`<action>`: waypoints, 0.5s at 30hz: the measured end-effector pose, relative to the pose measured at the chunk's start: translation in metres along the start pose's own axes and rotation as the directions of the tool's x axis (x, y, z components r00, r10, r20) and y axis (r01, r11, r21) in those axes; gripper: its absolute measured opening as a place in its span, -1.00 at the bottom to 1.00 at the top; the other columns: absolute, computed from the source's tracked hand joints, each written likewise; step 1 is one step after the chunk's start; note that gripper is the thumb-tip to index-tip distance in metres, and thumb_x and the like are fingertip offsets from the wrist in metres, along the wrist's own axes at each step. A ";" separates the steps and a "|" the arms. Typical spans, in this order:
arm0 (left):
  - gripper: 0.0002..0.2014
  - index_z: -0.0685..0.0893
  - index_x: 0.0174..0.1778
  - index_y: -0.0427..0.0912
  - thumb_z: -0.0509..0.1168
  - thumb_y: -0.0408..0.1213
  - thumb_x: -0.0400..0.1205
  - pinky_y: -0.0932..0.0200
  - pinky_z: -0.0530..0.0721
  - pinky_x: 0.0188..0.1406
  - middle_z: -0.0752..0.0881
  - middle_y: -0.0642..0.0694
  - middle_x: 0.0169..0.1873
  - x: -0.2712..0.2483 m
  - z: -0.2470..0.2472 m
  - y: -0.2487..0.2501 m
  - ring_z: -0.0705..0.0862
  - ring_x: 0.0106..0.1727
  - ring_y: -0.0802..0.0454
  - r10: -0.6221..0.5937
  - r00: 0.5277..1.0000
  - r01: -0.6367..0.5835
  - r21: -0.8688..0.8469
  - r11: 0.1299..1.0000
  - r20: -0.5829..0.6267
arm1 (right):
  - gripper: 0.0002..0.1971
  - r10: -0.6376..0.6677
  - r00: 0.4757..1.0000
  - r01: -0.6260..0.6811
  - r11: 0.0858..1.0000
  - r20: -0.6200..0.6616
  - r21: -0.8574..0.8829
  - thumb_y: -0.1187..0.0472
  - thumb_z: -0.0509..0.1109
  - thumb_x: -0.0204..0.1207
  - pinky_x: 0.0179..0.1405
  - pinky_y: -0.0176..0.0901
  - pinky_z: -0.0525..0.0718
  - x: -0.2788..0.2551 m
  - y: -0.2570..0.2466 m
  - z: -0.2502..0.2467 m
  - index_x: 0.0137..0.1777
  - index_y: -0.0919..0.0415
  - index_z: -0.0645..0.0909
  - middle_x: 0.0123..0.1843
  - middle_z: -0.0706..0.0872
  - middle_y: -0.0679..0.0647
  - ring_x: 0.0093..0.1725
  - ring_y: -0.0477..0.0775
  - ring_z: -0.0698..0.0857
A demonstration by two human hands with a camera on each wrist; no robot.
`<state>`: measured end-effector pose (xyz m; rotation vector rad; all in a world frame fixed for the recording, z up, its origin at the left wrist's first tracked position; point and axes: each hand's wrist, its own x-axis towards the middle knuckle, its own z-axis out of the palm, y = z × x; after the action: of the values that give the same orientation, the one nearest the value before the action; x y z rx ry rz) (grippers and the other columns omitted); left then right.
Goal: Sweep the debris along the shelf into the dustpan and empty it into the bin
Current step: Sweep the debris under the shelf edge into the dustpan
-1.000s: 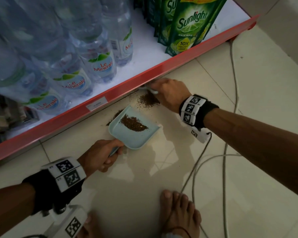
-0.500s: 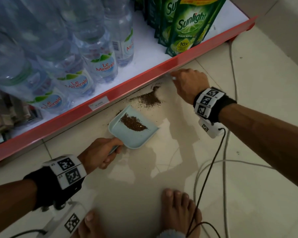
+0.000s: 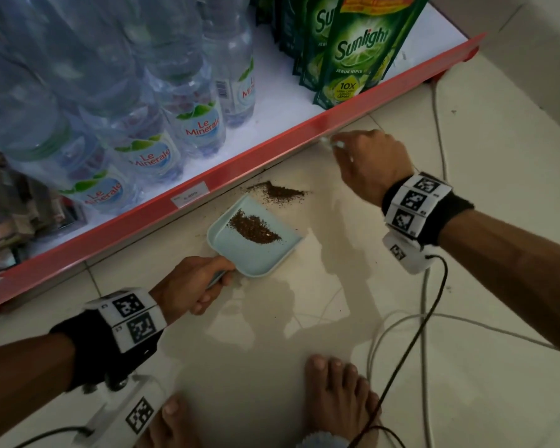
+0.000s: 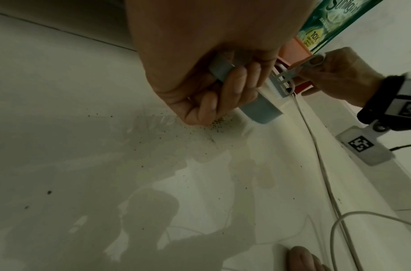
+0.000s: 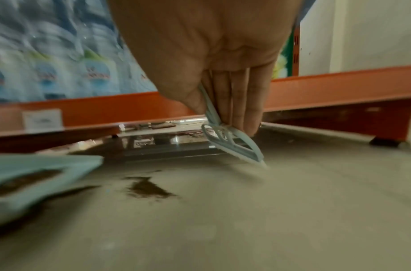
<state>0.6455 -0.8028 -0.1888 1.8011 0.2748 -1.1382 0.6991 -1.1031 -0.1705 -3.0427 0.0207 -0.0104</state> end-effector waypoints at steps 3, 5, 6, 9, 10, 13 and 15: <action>-0.69 0.53 -0.36 -0.25 0.17 -0.18 0.65 0.31 0.17 -0.66 0.31 -0.02 -0.73 -0.001 -0.001 0.001 0.21 -0.70 0.11 0.010 1.000 -0.010 0.000 1.000 0.003 | -0.74 0.093 0.992 -0.086 0.993 0.080 -0.084 0.19 0.11 0.68 -0.29 0.02 0.55 0.003 0.007 0.002 -0.10 0.29 0.57 -0.12 0.72 0.33 -0.29 0.32 0.58; -0.70 0.53 -0.36 -0.25 0.18 -0.17 0.65 0.31 0.18 -0.67 0.31 -0.02 -0.73 -0.001 0.000 0.001 0.21 -0.70 0.11 0.014 1.000 -0.014 0.001 1.000 0.011 | -0.73 0.009 0.987 -0.008 1.000 0.160 -0.009 0.19 0.12 0.66 -0.23 0.09 0.70 -0.010 -0.003 0.008 -0.12 0.30 0.59 -0.20 0.73 0.31 -0.29 0.33 0.67; -0.70 0.52 -0.36 -0.25 0.19 -0.16 0.65 0.30 0.18 -0.67 0.31 -0.02 -0.73 -0.001 0.000 0.002 0.21 -0.70 0.10 0.015 1.000 -0.015 0.002 1.000 0.014 | -0.73 -0.060 0.982 0.052 0.997 0.178 0.049 0.19 0.12 0.66 -0.24 0.09 0.72 -0.020 -0.012 0.011 -0.14 0.28 0.59 -0.24 0.73 0.26 -0.33 0.30 0.68; -0.69 0.52 -0.36 -0.26 0.19 -0.15 0.65 0.31 0.19 -0.67 0.31 -0.02 -0.72 0.000 0.000 0.002 0.21 -0.70 0.10 0.020 1.000 -0.020 0.003 1.000 0.022 | -0.73 -0.217 0.962 0.182 0.963 0.165 0.201 0.17 0.10 0.69 -0.32 -0.02 0.66 -0.048 -0.042 0.016 -0.16 0.22 0.55 -0.28 0.71 0.13 -0.43 0.21 0.63; -0.69 0.52 -0.35 -0.26 0.19 -0.15 0.66 0.31 0.18 -0.67 0.31 -0.02 -0.73 0.000 0.001 0.002 0.21 -0.70 0.11 0.021 0.999 -0.021 0.002 1.000 0.026 | -0.73 -0.228 0.962 0.192 0.955 0.149 0.225 0.15 0.09 0.70 -0.32 -0.01 0.65 -0.053 -0.048 0.017 -0.12 0.21 0.57 -0.27 0.71 0.12 -0.41 0.20 0.62; -0.69 0.52 -0.34 -0.27 0.18 -0.16 0.66 0.29 0.17 -0.64 0.30 -0.02 -0.72 0.002 0.004 0.006 0.20 -0.69 0.10 0.018 0.999 -0.018 0.011 1.000 0.038 | -0.70 -0.199 0.976 0.166 0.944 0.091 0.284 0.13 0.08 0.71 -0.25 0.05 0.66 -0.053 -0.045 0.012 -0.02 0.20 0.63 -0.21 0.75 0.11 -0.34 0.20 0.66; -0.70 0.51 -0.34 -0.27 0.18 -0.17 0.66 0.27 0.15 -0.61 0.30 -0.03 -0.72 0.005 0.007 0.013 0.20 -0.69 0.09 0.024 0.999 -0.025 0.017 1.000 0.039 | -0.71 -0.162 0.986 0.141 0.943 0.046 0.302 0.14 0.09 0.70 -0.26 0.06 0.68 -0.047 -0.032 0.006 -0.06 0.20 0.64 -0.24 0.76 0.10 -0.36 0.19 0.67</action>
<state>0.6524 -0.8163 -0.1862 1.7910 0.2194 -1.1605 0.6526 -1.0703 -0.1737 -2.7319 -0.2023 0.0748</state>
